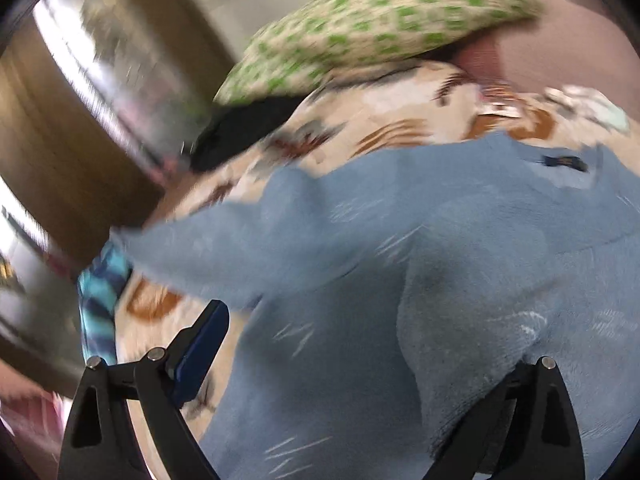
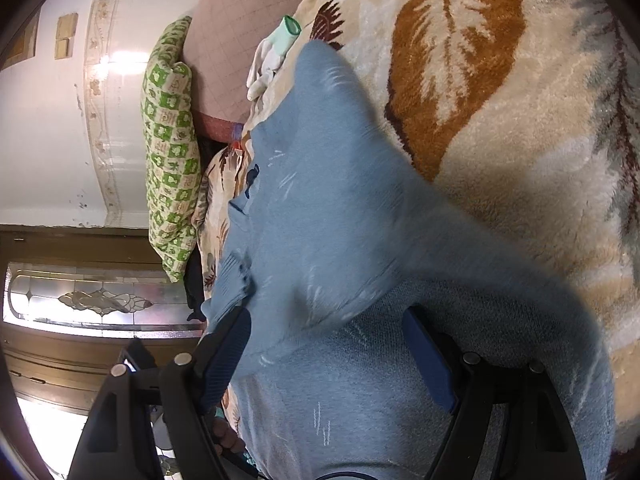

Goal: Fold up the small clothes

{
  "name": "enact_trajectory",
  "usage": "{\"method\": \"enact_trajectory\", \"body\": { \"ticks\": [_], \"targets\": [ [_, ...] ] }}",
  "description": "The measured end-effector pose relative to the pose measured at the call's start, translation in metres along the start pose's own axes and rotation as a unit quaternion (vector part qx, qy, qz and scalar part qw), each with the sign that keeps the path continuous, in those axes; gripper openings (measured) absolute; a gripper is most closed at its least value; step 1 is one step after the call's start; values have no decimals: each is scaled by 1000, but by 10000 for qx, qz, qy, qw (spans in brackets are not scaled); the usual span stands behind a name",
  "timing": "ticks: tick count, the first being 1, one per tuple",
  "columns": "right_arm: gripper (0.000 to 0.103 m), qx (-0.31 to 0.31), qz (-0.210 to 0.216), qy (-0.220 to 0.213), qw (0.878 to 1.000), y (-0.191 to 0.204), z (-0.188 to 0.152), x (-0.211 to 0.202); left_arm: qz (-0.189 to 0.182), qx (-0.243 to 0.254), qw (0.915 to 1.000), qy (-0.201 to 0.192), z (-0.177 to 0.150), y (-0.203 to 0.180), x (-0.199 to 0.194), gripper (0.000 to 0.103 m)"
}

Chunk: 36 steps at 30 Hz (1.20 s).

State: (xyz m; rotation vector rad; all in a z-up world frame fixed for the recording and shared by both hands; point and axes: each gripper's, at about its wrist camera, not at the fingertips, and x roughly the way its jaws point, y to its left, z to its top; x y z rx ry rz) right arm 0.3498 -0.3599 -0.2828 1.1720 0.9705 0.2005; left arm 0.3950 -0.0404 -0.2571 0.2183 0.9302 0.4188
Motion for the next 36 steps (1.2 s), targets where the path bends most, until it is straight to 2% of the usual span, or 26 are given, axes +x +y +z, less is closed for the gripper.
{"method": "enact_trajectory", "body": {
  "ticks": [2,5,7,14,19,22,25,27,31,36],
  "targets": [
    [81,9,15,4,10000,-1,0,0,-309,-387,9981,363,-10,23,15,94],
    [81,14,30,2,10000,-1,0,1,-1043,-765,9868,973,-27,43,38,94],
    [81,54,97,-45,9999,-1,0,-1,-1284,-872,9826,1022,-29,49,42,94],
    [80,337,781,-117,9963,-8,2,-11,-1331,-764,9856,715,-9,54,27,94],
    [77,414,1017,-201,9938,-9,4,-1,-1462,-962,9807,869,-11,64,34,94],
    [76,267,889,-168,9955,-3,2,11,-1405,-998,9812,864,-16,72,35,93],
    [76,107,705,-146,9973,1,-1,13,-1601,-1040,9776,890,-22,80,34,89],
    [75,87,641,-91,9979,2,-1,14,-1542,-979,9792,882,-28,88,33,89],
    [72,184,637,-38,9978,-4,0,14,-1486,-1185,9773,932,-37,116,36,89],
    [72,198,642,-78,9977,-5,1,15,-1372,-1385,9755,1017,-33,141,46,89]
  ]
}}
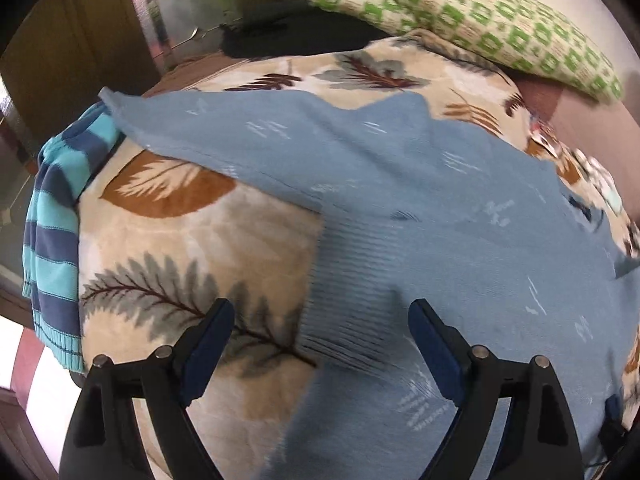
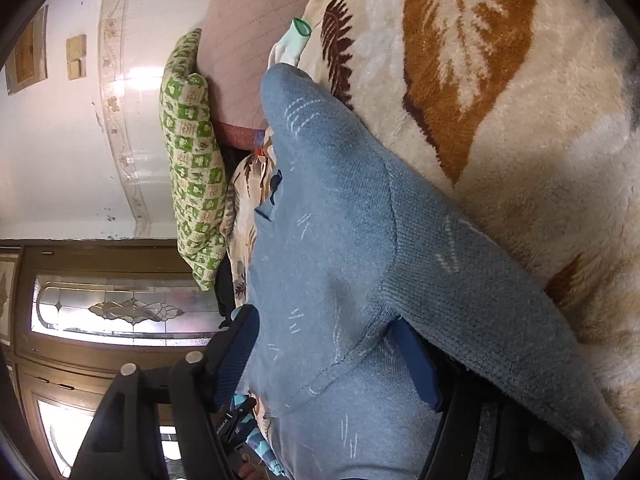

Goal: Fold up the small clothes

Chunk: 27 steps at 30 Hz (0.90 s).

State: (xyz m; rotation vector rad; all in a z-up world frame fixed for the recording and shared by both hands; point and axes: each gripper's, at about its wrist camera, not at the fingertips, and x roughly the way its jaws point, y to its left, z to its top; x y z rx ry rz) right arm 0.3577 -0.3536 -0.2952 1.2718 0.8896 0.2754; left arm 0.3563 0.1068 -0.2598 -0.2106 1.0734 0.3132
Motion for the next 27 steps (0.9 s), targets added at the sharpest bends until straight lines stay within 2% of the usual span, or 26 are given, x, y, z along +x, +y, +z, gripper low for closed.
{"method": "enact_trajectory", "body": {
  "ticks": [5,9,13,15,16,17,20,27],
  "targets": [
    [73,-172,-96,24,9998,3,-3,1,110,-446,9989,79,19,30,11,89],
    [73,-237,-196,50,9995,6,-3,4,92,-590,9974,408,29,42,33,89],
    [73,-327,-259,60,9991,8,-3,6,-77,-283,9985,461,31,26,45,87],
    [73,-351,-271,64,9990,7,-3,6,-146,-106,9993,326,30,18,42,69],
    [73,-365,-279,65,9989,7,-3,6,-330,-24,9990,301,29,14,39,46],
    [74,-390,-292,68,9988,8,-3,7,-564,15,9979,302,29,11,38,30],
    [74,-502,-380,69,9980,11,-4,9,-784,43,9965,291,30,8,36,15],
    [73,-642,-449,50,9969,13,-6,9,-977,-159,9949,199,30,22,28,16]
  ]
}}
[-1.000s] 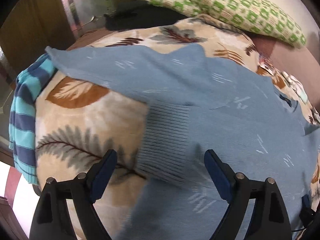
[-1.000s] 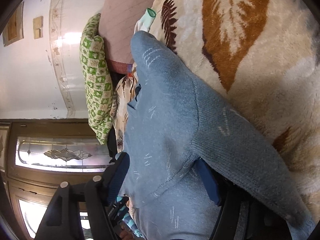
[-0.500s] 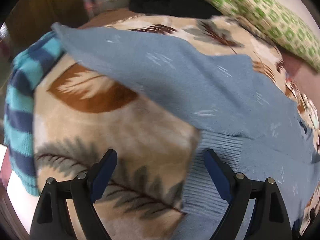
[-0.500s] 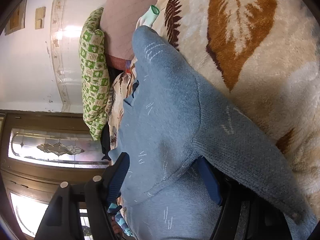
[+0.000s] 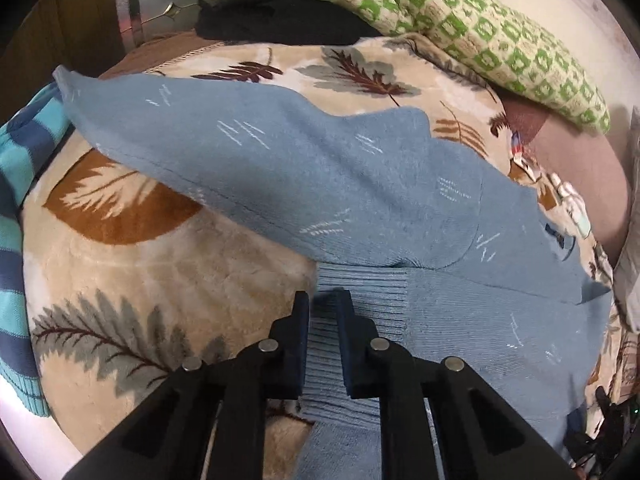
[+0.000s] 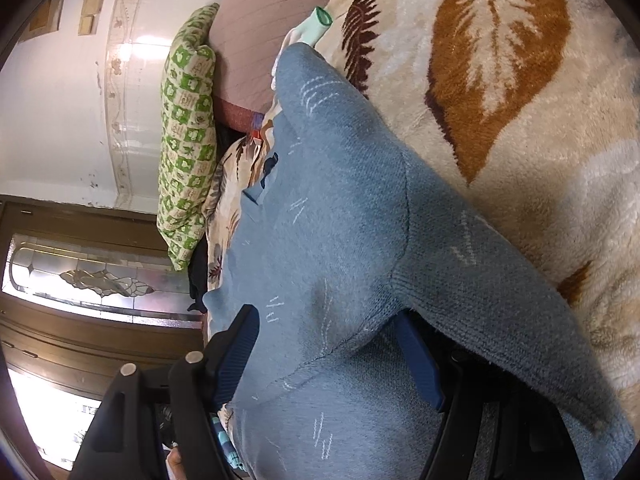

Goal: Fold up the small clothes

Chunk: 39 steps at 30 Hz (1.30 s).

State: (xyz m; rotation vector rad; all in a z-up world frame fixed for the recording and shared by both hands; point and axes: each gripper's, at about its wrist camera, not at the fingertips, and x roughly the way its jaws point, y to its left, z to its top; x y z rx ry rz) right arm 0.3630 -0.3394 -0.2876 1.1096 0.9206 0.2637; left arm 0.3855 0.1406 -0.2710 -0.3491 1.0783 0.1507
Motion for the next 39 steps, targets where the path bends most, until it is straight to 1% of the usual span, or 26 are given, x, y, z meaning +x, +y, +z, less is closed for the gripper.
{"method": "enact_trajectory", "body": {
  "ticks": [1,2,4,5,7,9,10,11,12,14,15,16,17,18,19,20,22,27,29,32,33,35,39],
  "targets": [
    [73,12,9,0,10000,-1,0,0,71,-57,10000,19,0,3,-1,31],
    [73,20,13,3,10000,-1,0,0,114,-111,9999,45,0,7,-1,55],
    [73,18,12,2,10000,-1,0,0,207,-292,9993,-54,-1,16,-5,75],
    [73,9,12,3,10000,-1,0,0,211,-369,9990,-118,-1,19,-6,75],
    [73,-2,10,-1,10000,-1,0,0,50,-477,9988,-21,2,22,-2,75],
    [73,-12,-2,-8,10000,0,-1,0,-121,-466,9988,63,4,19,4,75],
    [73,-16,-9,-9,10000,0,0,1,-128,-416,9990,95,5,16,7,75],
    [73,-21,-13,-10,10000,0,0,0,-152,-361,9992,122,6,12,10,74],
    [73,-26,-11,-12,10000,0,-1,0,-244,-310,9992,92,7,9,11,70],
    [73,-24,11,-56,10000,0,-1,-1,-411,-170,9989,111,11,2,16,43],
    [72,-17,10,-86,10000,0,-2,-2,-449,-116,9988,138,12,-1,18,39],
    [71,-8,14,-119,9999,-1,-2,-3,-417,-69,9990,126,13,-3,18,38],
    [70,1,8,-159,9999,-1,-2,-4,-360,1,9993,89,14,-6,17,31],
    [69,6,11,-229,9997,-1,-2,-6,-294,82,9995,66,14,-8,16,26],
    [68,11,7,-278,9996,-1,-2,-7,-228,150,9996,39,14,-9,14,19],
    [67,13,-10,-348,9994,-2,-1,-10,-222,192,9996,-8,14,-9,10,15],
    [65,64,-12,-421,9991,-5,1,-13,-272,250,9993,-65,15,-7,3,11],
    [64,31,-25,-492,9988,-4,-1,-16,-515,335,9980,-144,22,-9,-11,7],
    [64,24,-26,-617,9981,-4,0,-20,-637,432,9968,-222,26,-17,-18,6],
    [64,100,-20,-939,9955,-7,4,-31,-693,641,9948,-387,32,-31,-29,6],
    [64,186,25,-1013,9947,-10,6,-35,-695,704,9941,-436,34,-36,-31,6],
    [64,354,123,-1032,9940,-15,9,-38,-588,860,9933,-508,39,-46,-32,6],
    [62,148,-100,-1067,9941,-11,8,-39,-442,966,9931,-494,47,-55,-27,6]
  ]
}}
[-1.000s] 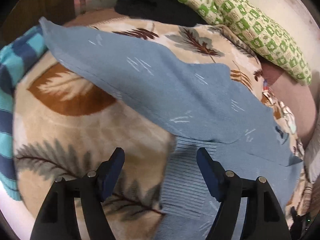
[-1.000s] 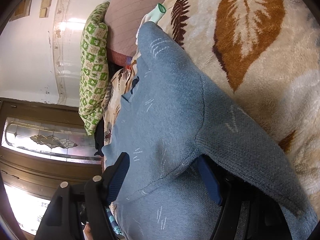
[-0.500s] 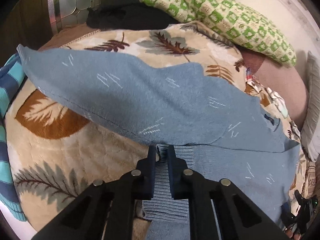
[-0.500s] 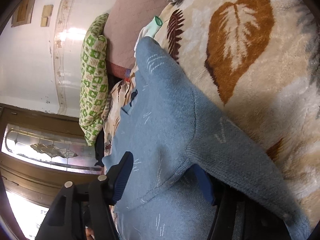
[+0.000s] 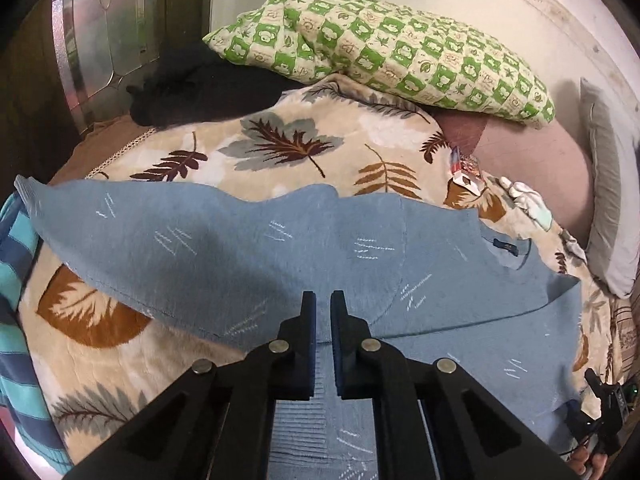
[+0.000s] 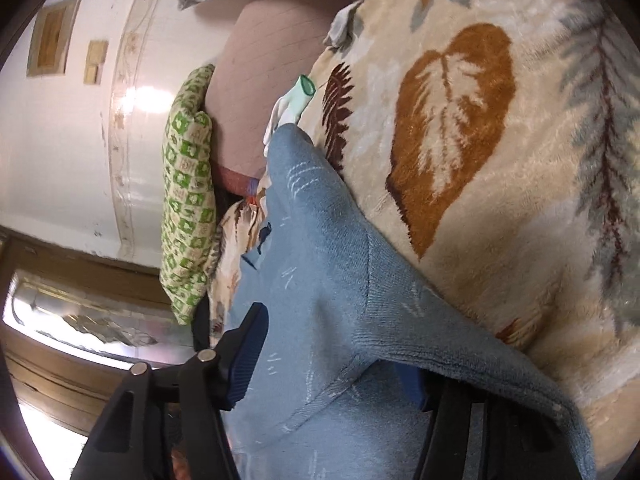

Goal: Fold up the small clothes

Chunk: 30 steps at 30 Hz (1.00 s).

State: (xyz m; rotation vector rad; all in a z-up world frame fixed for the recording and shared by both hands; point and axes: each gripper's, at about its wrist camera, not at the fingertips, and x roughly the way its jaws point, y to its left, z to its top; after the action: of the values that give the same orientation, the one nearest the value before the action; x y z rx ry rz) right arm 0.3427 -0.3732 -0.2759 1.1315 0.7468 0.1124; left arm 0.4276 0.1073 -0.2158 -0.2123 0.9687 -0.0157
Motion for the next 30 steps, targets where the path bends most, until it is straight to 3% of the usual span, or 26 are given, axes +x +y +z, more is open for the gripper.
{"method": "enact_trajectory", "body": {
  "ticks": [3,5,8,10,12,19,25,28,30],
  "targets": [
    [59,-201,-202,-253,9993,5,9,-8,20,58,10000,57,-6,1,0,6],
    [58,130,-103,-459,9988,-7,22,-18,115,181,9997,108,-14,1,0,6],
    [57,660,12,-263,9975,-27,28,-15,82,199,9994,281,-31,2,4,6],
    [55,583,-95,-245,9980,-25,28,-14,74,287,9987,425,-44,0,8,6],
    [56,553,-194,-106,9982,-21,28,-11,115,209,9981,560,-53,2,13,7],
    [59,747,194,522,9957,-18,12,0,52,-507,9956,781,-63,26,18,19],
    [60,295,171,966,9947,4,-13,17,-24,-932,9920,852,-89,29,-1,21],
    [60,-5,114,1165,9931,16,-27,26,-152,-1116,9875,1100,-109,23,-4,35],
    [60,-245,92,1286,9914,26,-37,32,-244,-1258,9851,1145,-118,20,-7,38]
  ]
}}
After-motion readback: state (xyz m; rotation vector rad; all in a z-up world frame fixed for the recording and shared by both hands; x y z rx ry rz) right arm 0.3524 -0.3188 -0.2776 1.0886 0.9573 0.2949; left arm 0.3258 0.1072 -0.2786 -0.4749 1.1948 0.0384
